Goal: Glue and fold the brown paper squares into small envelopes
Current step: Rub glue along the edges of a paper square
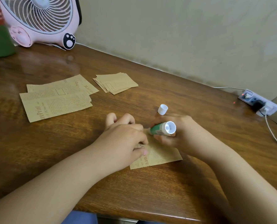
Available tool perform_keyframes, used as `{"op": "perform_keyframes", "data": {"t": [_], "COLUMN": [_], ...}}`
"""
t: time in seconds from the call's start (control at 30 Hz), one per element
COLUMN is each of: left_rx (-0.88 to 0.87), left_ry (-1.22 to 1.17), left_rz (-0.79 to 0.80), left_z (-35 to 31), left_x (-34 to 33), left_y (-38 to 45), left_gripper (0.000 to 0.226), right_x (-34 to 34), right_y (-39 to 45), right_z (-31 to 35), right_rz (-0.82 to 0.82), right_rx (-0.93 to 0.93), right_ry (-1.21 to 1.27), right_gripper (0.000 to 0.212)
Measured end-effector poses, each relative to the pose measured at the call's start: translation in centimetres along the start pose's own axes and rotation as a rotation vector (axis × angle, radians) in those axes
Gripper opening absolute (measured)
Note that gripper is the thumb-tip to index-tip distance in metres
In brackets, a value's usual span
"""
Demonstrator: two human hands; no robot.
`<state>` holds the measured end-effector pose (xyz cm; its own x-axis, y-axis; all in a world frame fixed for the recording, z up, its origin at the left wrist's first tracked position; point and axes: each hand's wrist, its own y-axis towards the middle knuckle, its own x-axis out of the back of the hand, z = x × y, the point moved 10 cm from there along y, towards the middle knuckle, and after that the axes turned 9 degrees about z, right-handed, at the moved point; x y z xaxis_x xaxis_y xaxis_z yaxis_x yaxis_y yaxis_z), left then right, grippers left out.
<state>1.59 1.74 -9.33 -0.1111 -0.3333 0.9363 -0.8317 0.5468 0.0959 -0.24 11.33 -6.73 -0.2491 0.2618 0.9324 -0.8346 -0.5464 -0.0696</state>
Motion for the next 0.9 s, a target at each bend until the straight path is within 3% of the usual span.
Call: {"op": "perform_keyframes", "data": {"t": [0.27,0.47,0.6,0.9], "left_rx": [-0.002,-0.011,-0.014,-0.006], "left_ry": [0.023,0.007,0.018,0.012], "left_rz": [0.025,0.02,0.026,0.0], "left_z": [0.1,-0.1,0.0,0.2], "left_x": [-0.1,-0.1,-0.1,0.1], "left_y": [0.2,0.1,0.1,-0.4], "left_gripper": [0.029,0.03,0.031,0.027], "right_x": [-0.5,-0.1,2.6,-0.2], "right_y": [-3.6,-5.6,-4.4,-0.4], "right_z": [1.0,1.6,2.0,1.0], "right_rz": [0.047,0.071,-0.093,0.001], "right_rx": [0.039,0.046,0.02,0.014], "right_ry": [0.007,0.015,0.003,0.009], "right_gripper": [0.026,0.024,0.027,0.023]}}
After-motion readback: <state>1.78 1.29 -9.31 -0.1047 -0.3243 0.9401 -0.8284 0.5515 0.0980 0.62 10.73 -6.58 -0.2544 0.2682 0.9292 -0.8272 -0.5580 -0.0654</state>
